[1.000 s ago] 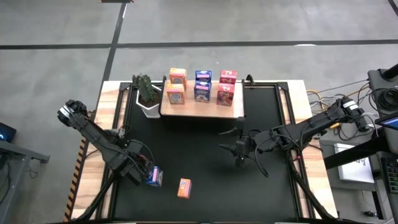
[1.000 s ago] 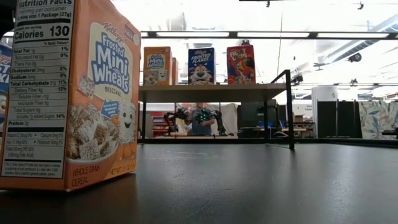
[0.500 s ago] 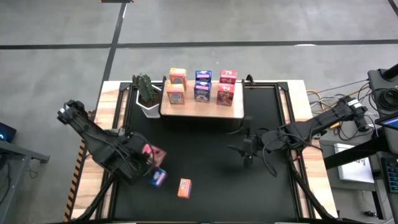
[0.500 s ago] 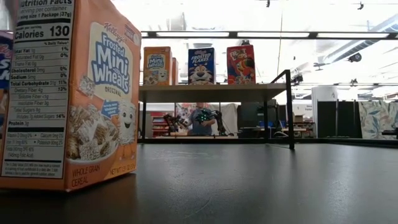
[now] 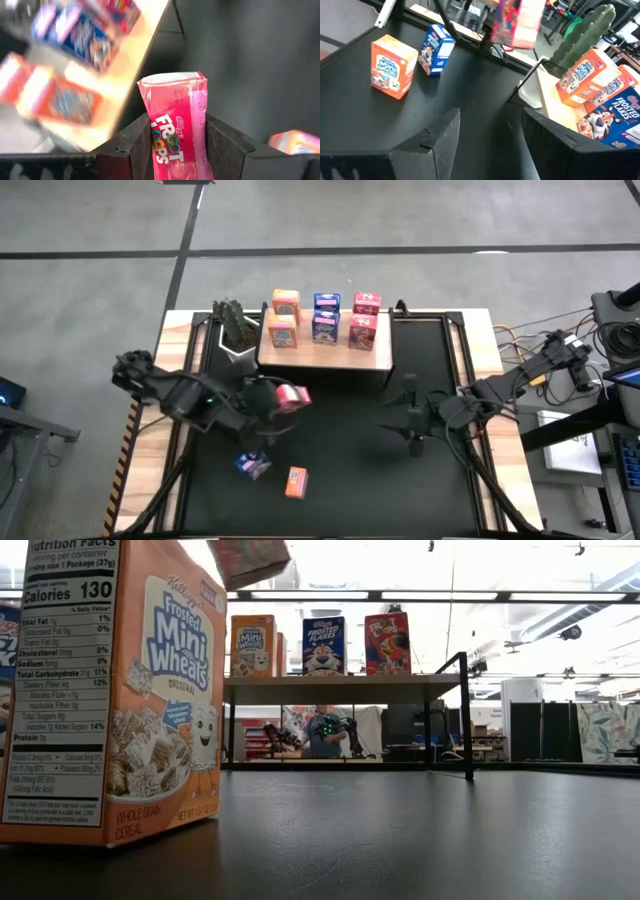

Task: Stack cereal on shelf
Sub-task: Put the red cereal box on the shelf aligned with the other red cereal boxes

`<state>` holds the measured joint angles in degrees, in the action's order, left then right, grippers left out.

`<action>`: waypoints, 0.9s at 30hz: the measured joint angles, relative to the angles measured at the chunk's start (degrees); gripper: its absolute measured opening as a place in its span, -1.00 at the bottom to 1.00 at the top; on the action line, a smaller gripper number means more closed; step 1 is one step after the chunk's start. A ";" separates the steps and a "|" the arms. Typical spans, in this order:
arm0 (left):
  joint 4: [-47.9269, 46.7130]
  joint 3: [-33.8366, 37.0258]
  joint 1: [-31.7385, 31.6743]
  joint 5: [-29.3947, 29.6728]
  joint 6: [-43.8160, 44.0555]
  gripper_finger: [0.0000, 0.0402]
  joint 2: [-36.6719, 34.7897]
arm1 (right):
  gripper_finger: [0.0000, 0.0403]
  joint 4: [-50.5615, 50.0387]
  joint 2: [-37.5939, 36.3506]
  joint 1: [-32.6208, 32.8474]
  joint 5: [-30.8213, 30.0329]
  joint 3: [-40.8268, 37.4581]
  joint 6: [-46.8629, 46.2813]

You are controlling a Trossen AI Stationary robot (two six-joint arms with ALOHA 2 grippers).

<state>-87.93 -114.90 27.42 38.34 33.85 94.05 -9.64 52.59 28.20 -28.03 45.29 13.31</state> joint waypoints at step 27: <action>10.48 -18.89 -29.46 -22.68 -54.98 -0.26 18.19 | 0.00 -2.26 -0.34 1.56 0.00 -0.49 -5.68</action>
<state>-77.45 -133.80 -2.04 15.66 -21.13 112.24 -11.90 52.25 29.76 -28.03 44.80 7.63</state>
